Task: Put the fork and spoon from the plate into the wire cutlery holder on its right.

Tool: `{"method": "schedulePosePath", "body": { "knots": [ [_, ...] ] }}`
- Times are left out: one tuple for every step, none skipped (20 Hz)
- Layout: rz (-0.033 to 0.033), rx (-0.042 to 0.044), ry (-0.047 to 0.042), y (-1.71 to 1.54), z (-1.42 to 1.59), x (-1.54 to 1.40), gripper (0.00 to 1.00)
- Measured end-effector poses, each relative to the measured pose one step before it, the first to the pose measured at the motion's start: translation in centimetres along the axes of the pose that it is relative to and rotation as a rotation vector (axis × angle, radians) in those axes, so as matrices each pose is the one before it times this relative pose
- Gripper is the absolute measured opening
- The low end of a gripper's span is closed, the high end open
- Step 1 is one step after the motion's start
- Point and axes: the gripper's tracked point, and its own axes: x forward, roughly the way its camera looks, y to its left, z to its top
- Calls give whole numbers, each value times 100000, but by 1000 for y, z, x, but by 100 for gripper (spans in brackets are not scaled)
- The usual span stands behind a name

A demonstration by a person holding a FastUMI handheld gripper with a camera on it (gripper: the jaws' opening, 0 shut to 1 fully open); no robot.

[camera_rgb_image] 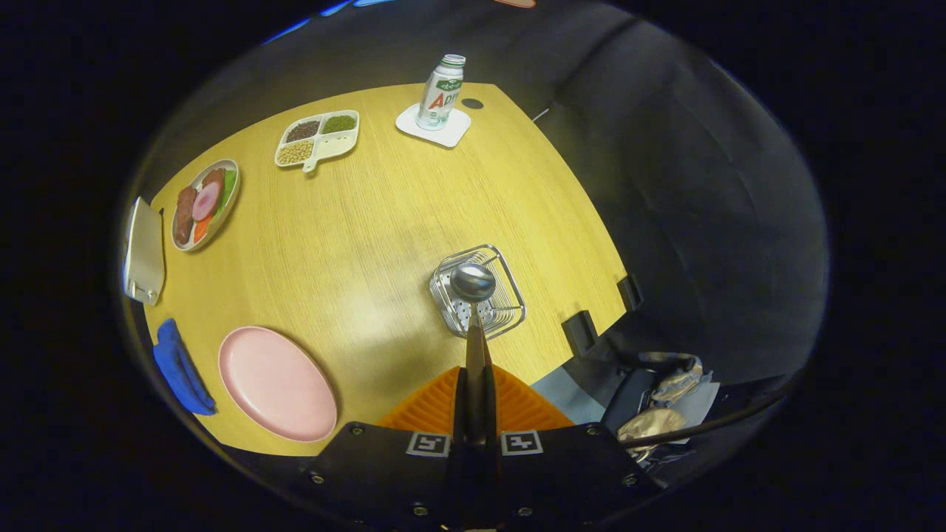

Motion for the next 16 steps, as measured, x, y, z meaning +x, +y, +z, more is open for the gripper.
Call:
{"method": "schedulePosePath", "body": {
  "knots": [
    [458, 151, 1258, -175, -158, 423, 11],
    [261, 60, 1037, -59, -73, 354, 11],
    [503, -451, 653, -62, -93, 229, 11],
    [526, -590, 173, -27, 157, 149, 11],
    [1013, -401, -556, 382, 743, -53, 11],
    [926, 119, -807, 64, 189, 125, 13],
    [757, 366, -991, 218, 364, -146, 14],
    [-171, -194, -663, 51, 210, -160, 14],
    [-1652, -1096, -12, -326, 47, -232, 14],
    [-713, -965, -559, -146, 136, -247, 16],
    [457, 48, -1006, 307, 292, -260, 16],
    [1177, 414, -1296, 360, 312, -229, 16],
    [338, 21, -977, 210, 126, -258, 16],
    [-121, -455, -801, 89, 111, -335, 16],
    [-126, -615, -970, 131, 117, -228, 16],
    [374, -424, -2181, 325, 429, -364, 16]
  ]
}}
